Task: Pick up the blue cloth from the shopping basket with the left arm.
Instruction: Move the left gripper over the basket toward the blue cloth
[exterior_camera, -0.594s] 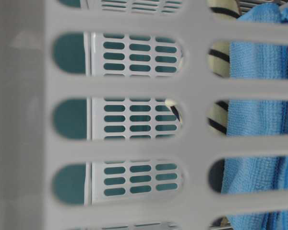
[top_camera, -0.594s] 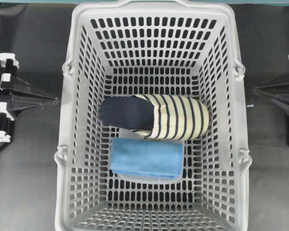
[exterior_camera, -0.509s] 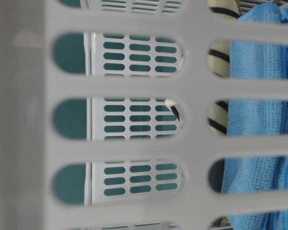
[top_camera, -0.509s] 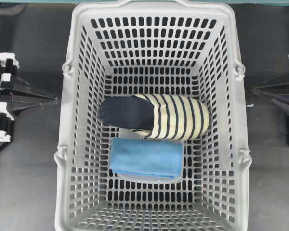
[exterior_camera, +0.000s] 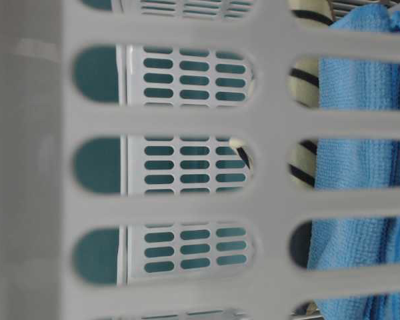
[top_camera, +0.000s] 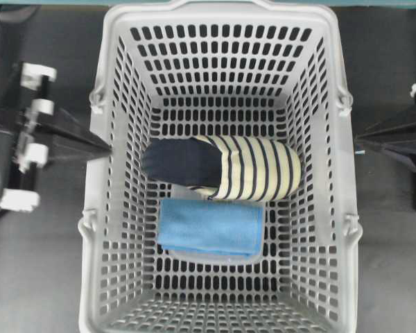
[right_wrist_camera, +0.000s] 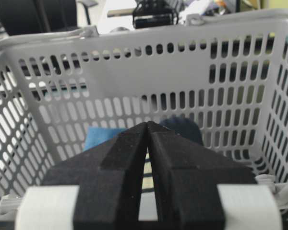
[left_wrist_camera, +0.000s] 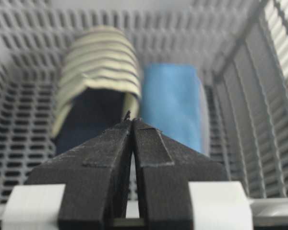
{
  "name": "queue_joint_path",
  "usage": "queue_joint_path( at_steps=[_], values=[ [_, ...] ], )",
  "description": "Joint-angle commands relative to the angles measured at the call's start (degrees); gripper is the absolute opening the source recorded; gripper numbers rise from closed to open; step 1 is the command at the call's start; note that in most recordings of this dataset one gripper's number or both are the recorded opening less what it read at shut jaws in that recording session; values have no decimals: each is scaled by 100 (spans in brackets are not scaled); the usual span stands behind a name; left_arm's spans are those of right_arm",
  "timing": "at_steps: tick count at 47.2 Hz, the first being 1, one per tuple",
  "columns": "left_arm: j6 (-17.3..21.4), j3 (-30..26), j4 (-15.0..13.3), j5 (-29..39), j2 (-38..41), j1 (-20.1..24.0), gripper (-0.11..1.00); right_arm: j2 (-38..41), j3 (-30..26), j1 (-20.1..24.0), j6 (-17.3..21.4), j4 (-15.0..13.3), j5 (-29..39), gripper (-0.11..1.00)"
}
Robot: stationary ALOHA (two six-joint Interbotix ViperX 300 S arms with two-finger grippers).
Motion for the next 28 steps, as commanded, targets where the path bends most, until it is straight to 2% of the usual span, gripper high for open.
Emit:
queue_joint_path(
  at_steps=[1, 4, 7, 16, 19, 25, 28],
  values=[
    [0, -729, 26, 677, 501, -114, 0, 35, -149, 9, 9, 18, 114, 1],
    [9, -1037, 26, 1055, 826, -158, 0, 35, -149, 9, 0, 9, 246, 4],
    [9, -1336, 26, 1397, 1125, -193, 0, 26, -158, 9, 0, 9, 325, 16],
    [9, -2101, 26, 2109, 1934, -299, 0, 18, -149, 9, 0, 0, 325, 66],
    [9, -2382, 26, 2276, 2206, -352, 0, 18, -158, 0, -9, 0, 343, 78],
    [18, -2813, 26, 2531, 2663, -413, 1, 18, -149, -26, -18, 0, 316, 77],
    [-18, -3041, 26, 2689, 2892, -413, 7, 18, -149, -44, -9, 0, 308, 76]
  ],
)
